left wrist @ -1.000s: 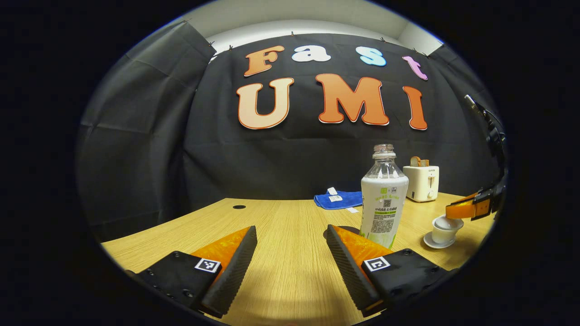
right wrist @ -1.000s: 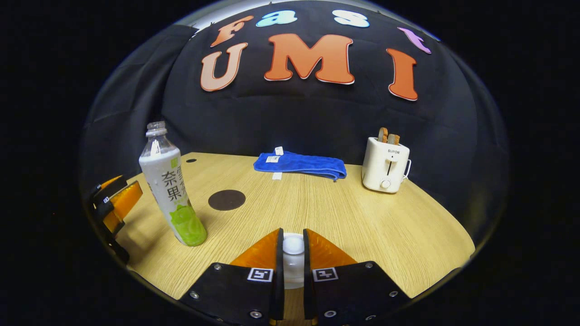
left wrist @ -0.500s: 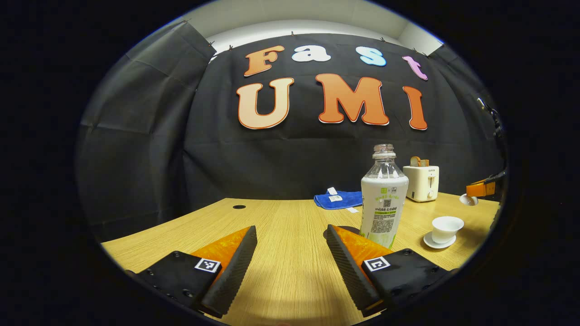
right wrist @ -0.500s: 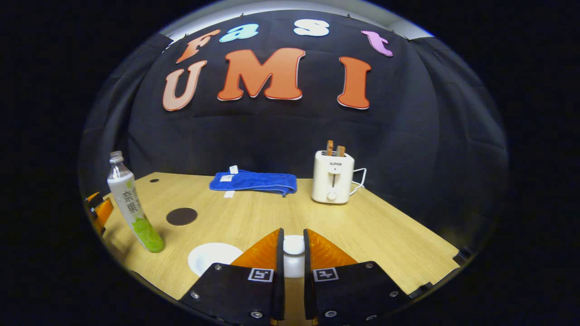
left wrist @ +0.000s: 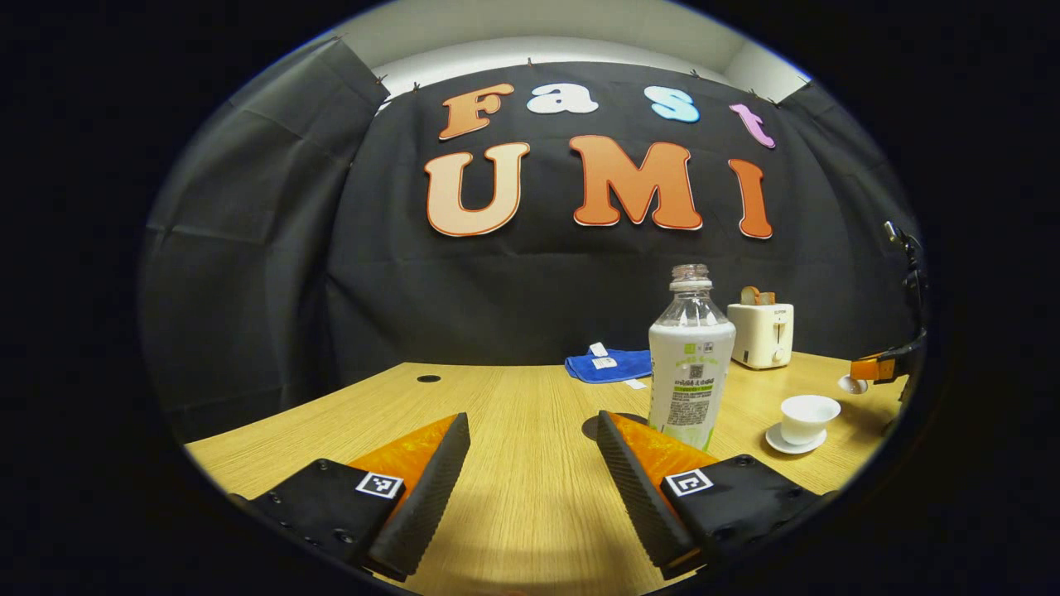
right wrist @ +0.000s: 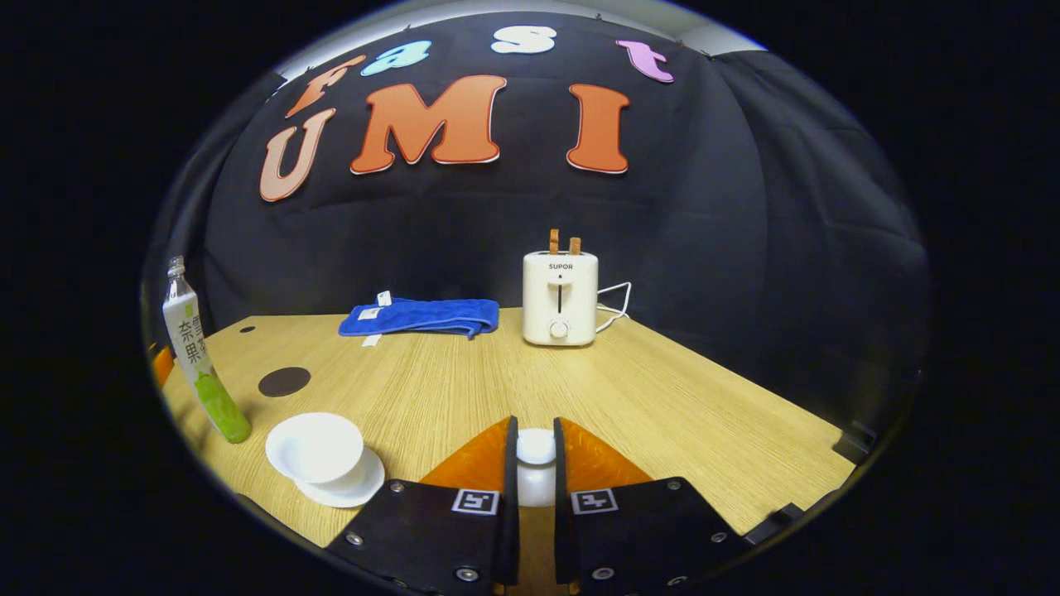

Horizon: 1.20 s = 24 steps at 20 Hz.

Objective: Open the teacup lid with one hand, grasp the water bottle and pour water into the teacup with the other hand; after pouring, place the water bottle on the coaster and then close the teacup lid.

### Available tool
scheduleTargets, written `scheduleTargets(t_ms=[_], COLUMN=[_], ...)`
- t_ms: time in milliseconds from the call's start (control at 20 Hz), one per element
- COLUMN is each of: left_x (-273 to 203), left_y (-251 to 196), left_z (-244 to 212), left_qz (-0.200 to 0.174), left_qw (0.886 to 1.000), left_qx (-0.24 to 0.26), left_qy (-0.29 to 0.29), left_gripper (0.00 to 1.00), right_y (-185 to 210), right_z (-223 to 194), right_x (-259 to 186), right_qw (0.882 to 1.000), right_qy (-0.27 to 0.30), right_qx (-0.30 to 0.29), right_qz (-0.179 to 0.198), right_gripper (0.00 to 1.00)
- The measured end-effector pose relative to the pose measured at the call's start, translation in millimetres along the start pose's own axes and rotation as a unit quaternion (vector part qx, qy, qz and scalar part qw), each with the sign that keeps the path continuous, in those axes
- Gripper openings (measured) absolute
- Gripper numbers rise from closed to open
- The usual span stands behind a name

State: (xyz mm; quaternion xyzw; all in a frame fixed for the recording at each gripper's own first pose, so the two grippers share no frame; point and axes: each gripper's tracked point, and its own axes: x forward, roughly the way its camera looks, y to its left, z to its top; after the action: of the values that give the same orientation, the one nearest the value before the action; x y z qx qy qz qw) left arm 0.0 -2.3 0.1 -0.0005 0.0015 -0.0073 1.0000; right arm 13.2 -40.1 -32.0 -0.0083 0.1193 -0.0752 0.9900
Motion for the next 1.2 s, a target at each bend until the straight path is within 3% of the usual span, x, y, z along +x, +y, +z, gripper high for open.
scheduleTargets(t_ms=[150, 450, 550, 1200], left_x=[-1.9, -20.6, -20.9, 20.7], left_y=[-4.7, -70.8, -88.8, -104.0], left_z=[0.2, 3.5, 2.4, -4.6], left_qz=[-0.01, -0.101, -0.113, -0.092], left_qw=[1.0, 0.995, 0.994, 0.996], left_qx=[-0.001, -0.004, 0.0, 0.003], left_qy=[0.0, -0.005, -0.001, 0.022], left_gripper=[0.96, 0.97, 0.95, 0.99], right_y=[-1.1, -1.2, -1.3, 1.3], right_z=[2.1, 6.7, 8.0, 11.2], right_x=[-0.5, -4.1, -5.8, -8.4], right_qw=[1.0, 1.0, 1.0, 0.999], right_qy=[-0.01, -0.022, -0.028, -0.042], right_qx=[0.006, 0.009, 0.008, 0.009], right_qz=[0.0, 0.0, 0.0, 0.009], right_gripper=[0.17, 0.17, 0.17, 0.17])
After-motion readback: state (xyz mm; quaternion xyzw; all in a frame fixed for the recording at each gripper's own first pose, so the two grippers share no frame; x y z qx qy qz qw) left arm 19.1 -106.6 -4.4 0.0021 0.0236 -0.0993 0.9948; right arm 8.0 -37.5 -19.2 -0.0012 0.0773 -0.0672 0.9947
